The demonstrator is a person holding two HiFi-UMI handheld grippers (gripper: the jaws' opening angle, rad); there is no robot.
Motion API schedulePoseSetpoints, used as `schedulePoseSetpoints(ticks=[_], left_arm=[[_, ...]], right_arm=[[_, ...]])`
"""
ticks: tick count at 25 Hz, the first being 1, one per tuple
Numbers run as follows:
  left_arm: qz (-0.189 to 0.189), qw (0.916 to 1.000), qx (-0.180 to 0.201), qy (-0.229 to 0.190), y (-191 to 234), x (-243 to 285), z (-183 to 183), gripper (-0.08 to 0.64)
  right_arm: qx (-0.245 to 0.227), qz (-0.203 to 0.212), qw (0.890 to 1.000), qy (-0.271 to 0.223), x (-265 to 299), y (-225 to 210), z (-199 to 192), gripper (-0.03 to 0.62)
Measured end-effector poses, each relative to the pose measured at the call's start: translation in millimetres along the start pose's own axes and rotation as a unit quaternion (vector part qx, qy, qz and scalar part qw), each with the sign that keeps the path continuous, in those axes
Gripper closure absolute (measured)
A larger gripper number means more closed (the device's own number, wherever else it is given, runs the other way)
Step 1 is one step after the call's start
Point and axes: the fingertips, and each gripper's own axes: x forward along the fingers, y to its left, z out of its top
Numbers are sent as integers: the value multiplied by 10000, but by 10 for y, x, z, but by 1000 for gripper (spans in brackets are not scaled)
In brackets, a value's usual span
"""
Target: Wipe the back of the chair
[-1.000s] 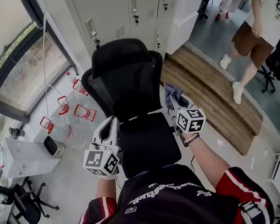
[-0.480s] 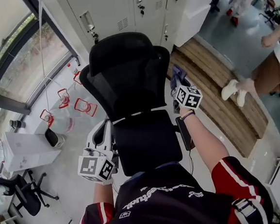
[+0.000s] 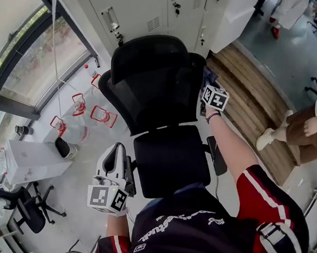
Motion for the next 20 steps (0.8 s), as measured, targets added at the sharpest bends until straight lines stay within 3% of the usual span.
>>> schedulePoseSetpoints(ticks=[8,20], left_arm=[[415,9991,-87,-100,227,-246,-2,535],[738,9968,-188,-259,378,-599,-24,534]], right_arm=[[-301,147,9993,150,172,357,-107,529],[-825,792,9926,412,276,1246,-404,529]])
